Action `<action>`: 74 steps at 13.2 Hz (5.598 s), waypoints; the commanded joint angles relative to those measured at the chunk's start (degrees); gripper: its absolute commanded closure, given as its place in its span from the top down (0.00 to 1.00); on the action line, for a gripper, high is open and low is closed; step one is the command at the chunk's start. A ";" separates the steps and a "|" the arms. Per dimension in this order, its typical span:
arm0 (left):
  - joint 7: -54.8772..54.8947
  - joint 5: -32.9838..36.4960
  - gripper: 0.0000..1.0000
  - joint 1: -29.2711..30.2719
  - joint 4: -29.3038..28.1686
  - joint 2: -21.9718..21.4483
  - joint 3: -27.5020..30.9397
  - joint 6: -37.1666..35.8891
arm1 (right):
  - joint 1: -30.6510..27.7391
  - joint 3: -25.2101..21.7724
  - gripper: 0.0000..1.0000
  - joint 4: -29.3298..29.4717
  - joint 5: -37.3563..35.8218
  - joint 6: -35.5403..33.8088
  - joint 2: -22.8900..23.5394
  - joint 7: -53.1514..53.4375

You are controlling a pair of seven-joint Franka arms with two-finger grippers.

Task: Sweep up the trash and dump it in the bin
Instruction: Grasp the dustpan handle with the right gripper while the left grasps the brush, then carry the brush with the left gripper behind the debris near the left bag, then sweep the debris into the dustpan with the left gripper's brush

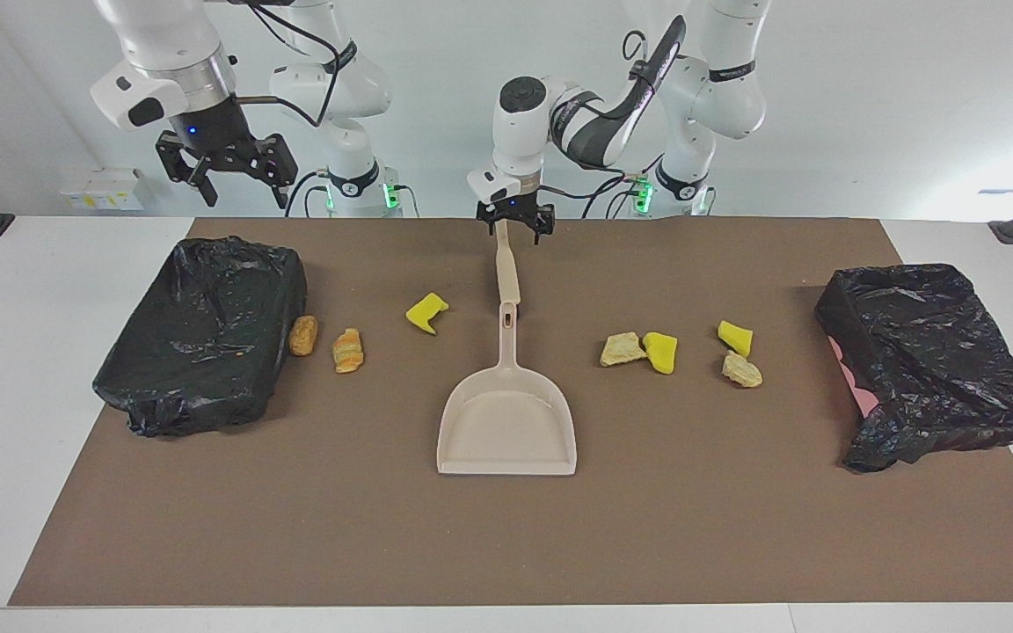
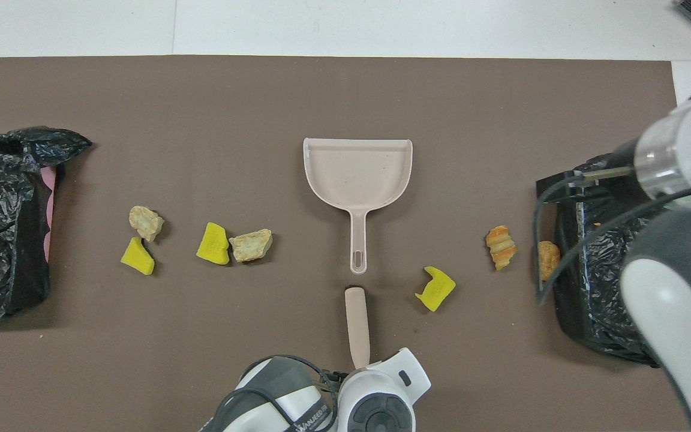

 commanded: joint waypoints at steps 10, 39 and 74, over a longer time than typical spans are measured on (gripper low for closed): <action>-9.97 -0.21 0.00 1.11 -3.68 -3.00 1.43 -1.57 | 18.78 0.16 1.00 -2.19 2.28 20.71 19.91 17.94; 32.92 6.11 0.00 57.88 -5.62 -16.55 1.86 -15.55 | 11.68 0.95 0.00 -7.30 1.31 17.92 15.26 -21.81; 1.99 -11.20 0.00 26.34 10.62 10.94 -2.95 6.50 | 7.01 0.95 0.00 -10.12 -9.15 26.70 21.06 -81.46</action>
